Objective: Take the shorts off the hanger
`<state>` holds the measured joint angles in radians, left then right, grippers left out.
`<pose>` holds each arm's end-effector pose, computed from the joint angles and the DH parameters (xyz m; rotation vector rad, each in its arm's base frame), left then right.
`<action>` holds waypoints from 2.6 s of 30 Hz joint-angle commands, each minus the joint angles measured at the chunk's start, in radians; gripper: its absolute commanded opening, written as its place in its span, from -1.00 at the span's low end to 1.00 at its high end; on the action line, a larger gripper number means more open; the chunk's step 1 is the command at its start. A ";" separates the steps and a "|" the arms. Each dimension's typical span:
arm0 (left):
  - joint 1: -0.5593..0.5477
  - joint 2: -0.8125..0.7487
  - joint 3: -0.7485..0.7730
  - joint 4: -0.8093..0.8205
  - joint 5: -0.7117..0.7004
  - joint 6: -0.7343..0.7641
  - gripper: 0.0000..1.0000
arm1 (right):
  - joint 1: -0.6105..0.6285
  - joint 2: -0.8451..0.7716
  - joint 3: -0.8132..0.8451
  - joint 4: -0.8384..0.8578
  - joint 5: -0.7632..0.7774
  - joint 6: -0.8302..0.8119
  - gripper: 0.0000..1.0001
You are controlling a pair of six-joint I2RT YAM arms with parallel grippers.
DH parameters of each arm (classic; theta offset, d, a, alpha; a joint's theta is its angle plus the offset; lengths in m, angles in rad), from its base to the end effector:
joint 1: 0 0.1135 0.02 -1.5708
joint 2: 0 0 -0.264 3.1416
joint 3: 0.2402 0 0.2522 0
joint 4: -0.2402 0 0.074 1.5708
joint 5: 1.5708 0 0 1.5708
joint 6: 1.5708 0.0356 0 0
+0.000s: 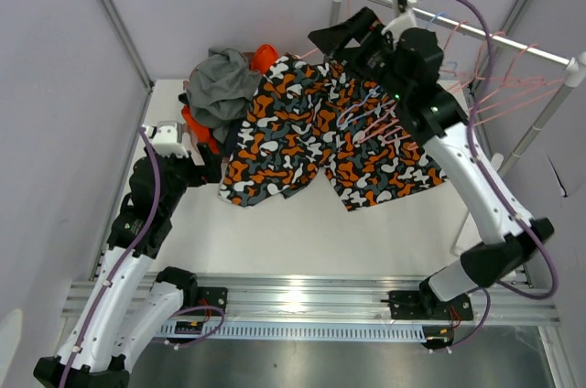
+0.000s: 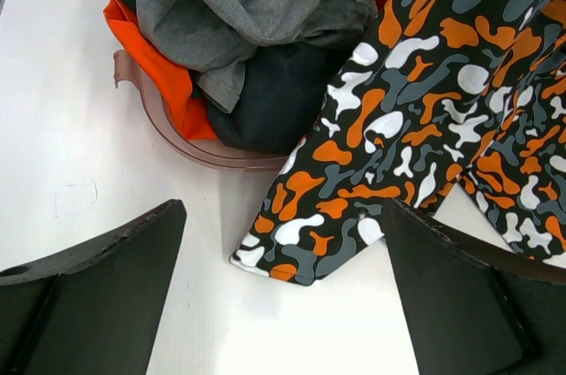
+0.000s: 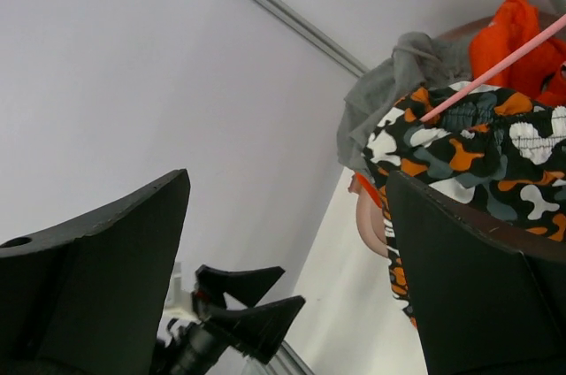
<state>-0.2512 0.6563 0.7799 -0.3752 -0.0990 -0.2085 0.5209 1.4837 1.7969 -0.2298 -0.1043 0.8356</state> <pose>0.1486 -0.0345 0.3371 -0.0311 1.8272 -0.2345 0.2763 0.1628 0.5182 0.1611 1.5947 1.1565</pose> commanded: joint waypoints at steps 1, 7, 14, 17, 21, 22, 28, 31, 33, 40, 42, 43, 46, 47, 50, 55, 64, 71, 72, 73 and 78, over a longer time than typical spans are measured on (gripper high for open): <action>-0.008 -0.011 -0.002 0.033 0.021 0.014 0.97 | 0.005 0.091 0.071 0.053 0.001 -0.015 0.97; -0.033 -0.011 -0.007 0.033 0.021 0.015 0.97 | 0.005 0.217 0.151 0.015 0.103 -0.047 0.93; -0.062 -0.014 -0.007 0.030 0.015 0.017 0.97 | 0.005 0.282 0.185 0.036 0.189 -0.069 0.86; -0.072 -0.015 -0.007 0.029 0.013 0.018 0.96 | 0.008 0.300 0.179 0.058 0.213 -0.067 0.76; -0.077 -0.014 -0.005 0.029 0.012 0.021 0.97 | 0.016 0.334 0.171 0.107 0.250 -0.072 0.62; -0.079 -0.015 -0.007 0.029 0.010 0.021 0.97 | 0.019 0.343 0.173 0.116 0.250 -0.072 0.58; -0.085 -0.017 -0.007 0.027 0.001 0.024 0.96 | 0.033 0.391 0.190 0.136 0.301 -0.090 0.08; -0.091 -0.014 -0.008 0.025 -0.004 0.027 0.97 | 0.034 0.391 0.190 0.141 0.314 -0.098 -0.43; -0.092 -0.011 -0.008 0.024 -0.005 0.029 0.96 | 0.034 0.374 0.182 0.130 0.321 -0.101 -0.66; -0.094 -0.038 -0.019 0.071 0.088 0.034 0.98 | 0.051 0.176 0.029 0.122 0.344 -0.093 -0.91; -0.102 -0.046 -0.022 0.123 0.254 0.031 0.98 | 0.060 0.121 -0.025 0.121 0.339 -0.093 -0.92; -0.108 -0.046 -0.015 0.142 0.306 0.023 0.98 | 0.074 0.065 -0.043 0.119 0.336 -0.095 -0.94; -0.155 -0.024 0.010 0.225 0.464 -0.015 0.98 | 0.090 -0.043 -0.117 0.130 0.315 -0.079 -0.97; -0.190 -0.014 0.018 0.246 0.478 -0.028 0.98 | 0.090 -0.066 -0.134 0.132 0.305 -0.067 -0.98; -0.258 0.023 0.064 0.326 0.531 -0.037 0.98 | 0.091 -0.146 -0.208 0.144 0.265 -0.030 -1.00; -0.332 0.090 0.097 0.446 0.555 0.004 0.98 | 0.091 -0.239 -0.263 0.153 0.184 0.029 -1.00; -0.376 0.250 0.179 0.529 0.581 0.026 0.98 | 0.091 -0.338 -0.338 0.149 0.152 0.063 -1.00; -0.404 0.448 0.182 0.610 0.613 0.012 0.78 | 0.091 -0.370 -0.350 0.142 0.132 0.082 -1.00; -0.405 0.465 0.179 0.637 0.613 0.009 0.56 | 0.091 -0.373 -0.352 0.135 0.132 0.080 -1.00; -0.408 0.491 0.170 0.659 0.610 -0.003 0.34 | 0.093 -0.379 -0.353 0.132 0.129 0.079 -1.00; -0.421 0.505 0.151 0.696 0.512 -0.032 -1.00 | 0.090 -0.396 -0.358 0.113 0.132 0.077 -1.00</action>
<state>-0.6590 1.1851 0.9295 0.2218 0.4675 -0.2279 0.6121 1.1271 1.4269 -0.1665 0.0357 0.9226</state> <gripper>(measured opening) 0.031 0.096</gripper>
